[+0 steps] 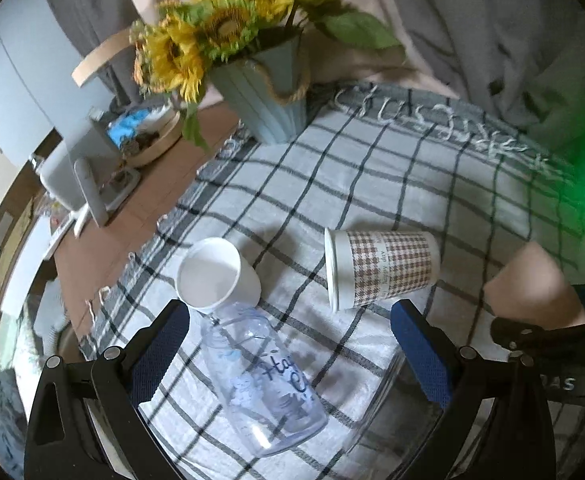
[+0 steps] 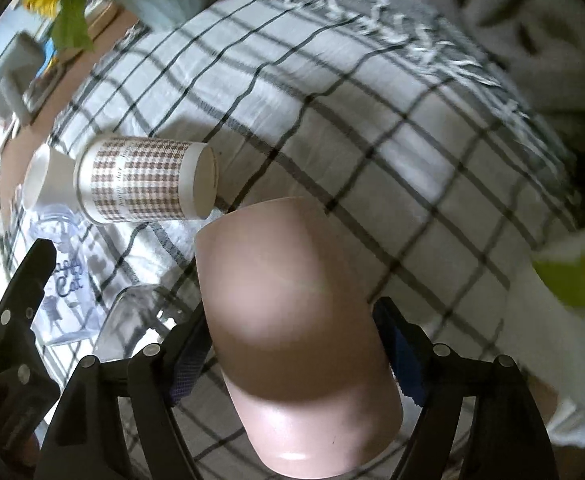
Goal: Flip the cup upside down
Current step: 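Lift the pink cup with the right gripper and tilt it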
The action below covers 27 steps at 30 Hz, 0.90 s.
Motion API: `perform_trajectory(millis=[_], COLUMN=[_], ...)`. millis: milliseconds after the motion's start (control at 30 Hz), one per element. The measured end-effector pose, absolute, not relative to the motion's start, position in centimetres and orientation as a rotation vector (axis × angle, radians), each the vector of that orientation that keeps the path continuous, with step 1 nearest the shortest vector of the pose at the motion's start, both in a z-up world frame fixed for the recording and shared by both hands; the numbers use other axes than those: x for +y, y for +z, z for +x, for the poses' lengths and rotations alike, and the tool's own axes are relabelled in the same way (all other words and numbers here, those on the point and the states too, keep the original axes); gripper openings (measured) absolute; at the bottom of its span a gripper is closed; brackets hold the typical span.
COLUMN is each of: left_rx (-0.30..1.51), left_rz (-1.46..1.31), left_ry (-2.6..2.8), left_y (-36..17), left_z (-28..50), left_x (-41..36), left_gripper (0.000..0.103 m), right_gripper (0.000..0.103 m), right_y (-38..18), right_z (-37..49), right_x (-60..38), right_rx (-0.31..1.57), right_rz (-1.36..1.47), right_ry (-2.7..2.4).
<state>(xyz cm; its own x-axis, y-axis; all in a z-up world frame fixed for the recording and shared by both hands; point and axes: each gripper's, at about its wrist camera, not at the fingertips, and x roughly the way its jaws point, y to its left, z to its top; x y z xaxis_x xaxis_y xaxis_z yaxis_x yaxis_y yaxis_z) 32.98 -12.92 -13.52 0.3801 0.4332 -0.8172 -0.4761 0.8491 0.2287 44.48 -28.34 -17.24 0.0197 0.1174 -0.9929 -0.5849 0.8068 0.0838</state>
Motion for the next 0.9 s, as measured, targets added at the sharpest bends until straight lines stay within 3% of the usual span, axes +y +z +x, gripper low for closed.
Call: perform_trajectory(millis=[333, 567, 900], left_rx=[0.963, 0.969, 1.062], left_rz=[0.015, 0.037, 0.086], left_ry=[0.355, 0.23, 0.143], left_y=[-10.6, -10.2, -12.6], left_z=[28.4, 25.3, 21.7], left_x=[-11.8, -10.0, -6.8], left_gripper=[0.103, 0.103, 0.103], right_gripper=[0.078, 0.078, 0.078], right_y=[-11.1, -11.0, -14.1], right_z=[35.9, 30.4, 23.9], right_x=[-30.7, -28.7, -27.6], right_rx=[1.326, 1.266, 1.319], right_rz=[-0.159, -0.024, 0.21], right_ry=[0.34, 0.209, 0.087])
